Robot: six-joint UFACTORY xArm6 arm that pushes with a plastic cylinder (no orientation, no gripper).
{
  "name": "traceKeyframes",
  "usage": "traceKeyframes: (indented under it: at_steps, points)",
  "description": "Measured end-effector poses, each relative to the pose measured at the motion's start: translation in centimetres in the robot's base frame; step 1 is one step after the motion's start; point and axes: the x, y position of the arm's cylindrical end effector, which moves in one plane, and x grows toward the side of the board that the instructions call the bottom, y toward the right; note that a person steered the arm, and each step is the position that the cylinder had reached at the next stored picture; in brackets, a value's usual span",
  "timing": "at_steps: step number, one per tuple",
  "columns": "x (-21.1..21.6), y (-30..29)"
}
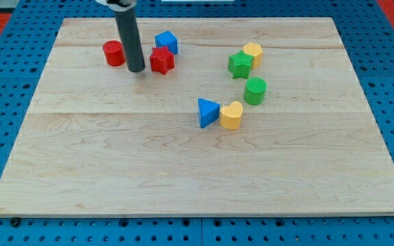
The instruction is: Keep the red star in between the blue cube and red circle
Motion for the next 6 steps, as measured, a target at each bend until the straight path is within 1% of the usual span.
traceKeyframes:
  at_steps: [1,2,3,5,6]
  points:
    - [0.5,6.1]
    - [0.0,10.5]
    - [-1.4,9.6]
    - [-1.6,1.8]
    - [-1.6,1.0]
